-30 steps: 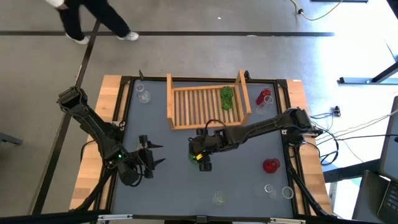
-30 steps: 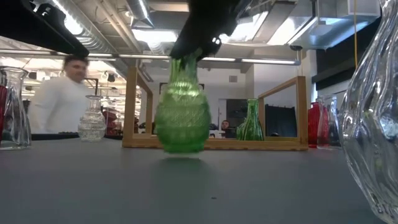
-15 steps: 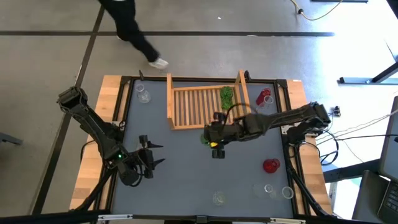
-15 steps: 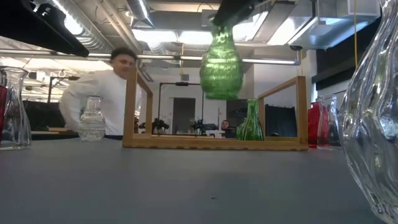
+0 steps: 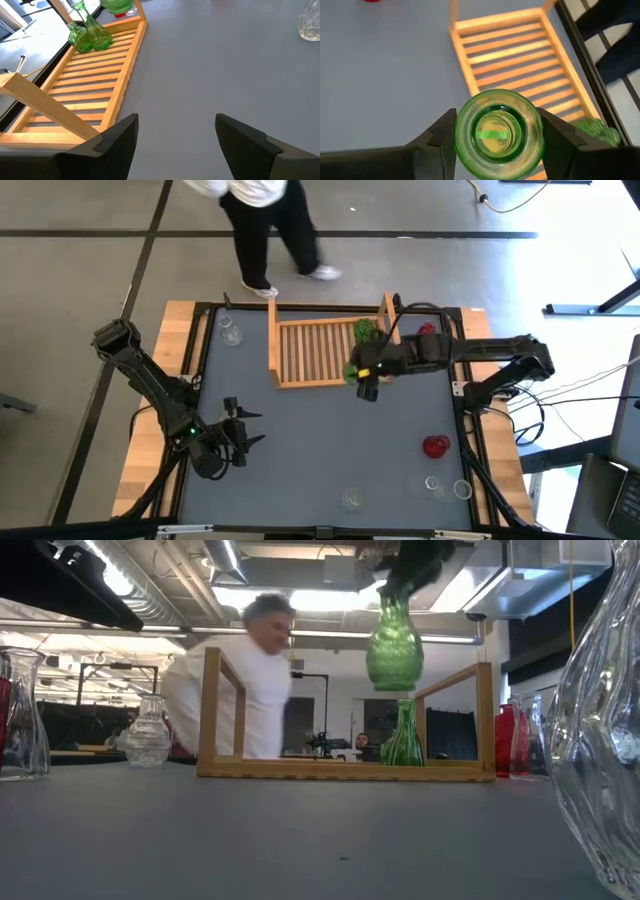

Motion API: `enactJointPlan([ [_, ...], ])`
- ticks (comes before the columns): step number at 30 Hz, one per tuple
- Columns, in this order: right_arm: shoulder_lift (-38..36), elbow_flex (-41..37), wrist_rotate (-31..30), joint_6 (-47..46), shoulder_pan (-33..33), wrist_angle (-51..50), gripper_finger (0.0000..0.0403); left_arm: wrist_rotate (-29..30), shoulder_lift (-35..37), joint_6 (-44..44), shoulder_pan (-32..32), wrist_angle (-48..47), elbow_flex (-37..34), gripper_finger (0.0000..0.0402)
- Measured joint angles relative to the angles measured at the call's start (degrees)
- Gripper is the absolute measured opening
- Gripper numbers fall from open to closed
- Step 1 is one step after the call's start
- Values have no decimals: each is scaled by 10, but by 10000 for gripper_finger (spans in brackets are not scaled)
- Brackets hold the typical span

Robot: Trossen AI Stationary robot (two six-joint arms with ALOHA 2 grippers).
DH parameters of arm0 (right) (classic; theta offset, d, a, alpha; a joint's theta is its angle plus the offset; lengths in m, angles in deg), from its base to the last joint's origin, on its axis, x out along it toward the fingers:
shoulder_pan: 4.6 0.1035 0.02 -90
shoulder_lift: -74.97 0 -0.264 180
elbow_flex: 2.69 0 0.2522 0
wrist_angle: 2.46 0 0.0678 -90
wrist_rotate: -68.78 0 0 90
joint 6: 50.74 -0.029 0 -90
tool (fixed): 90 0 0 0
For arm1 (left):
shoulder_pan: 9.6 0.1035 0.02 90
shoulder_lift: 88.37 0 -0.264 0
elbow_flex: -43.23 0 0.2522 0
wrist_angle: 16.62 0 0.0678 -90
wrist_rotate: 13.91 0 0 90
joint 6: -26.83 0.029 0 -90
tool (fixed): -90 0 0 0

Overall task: Sort vases onto shelf
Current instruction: Put the green vase on the shelf aligned with the other green vase

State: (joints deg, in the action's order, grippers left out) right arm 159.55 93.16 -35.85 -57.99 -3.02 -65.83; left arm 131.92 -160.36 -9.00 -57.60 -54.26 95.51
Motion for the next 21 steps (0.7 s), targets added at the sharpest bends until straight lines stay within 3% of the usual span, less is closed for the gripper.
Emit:
enactJointPlan([
  [11,-55,-143,37,0,-95,94,185,2,0,0,0,6,0,259],
  [21,-55,-189,38,1,-143,108,185,5,0,0,21,15,0,259],
])
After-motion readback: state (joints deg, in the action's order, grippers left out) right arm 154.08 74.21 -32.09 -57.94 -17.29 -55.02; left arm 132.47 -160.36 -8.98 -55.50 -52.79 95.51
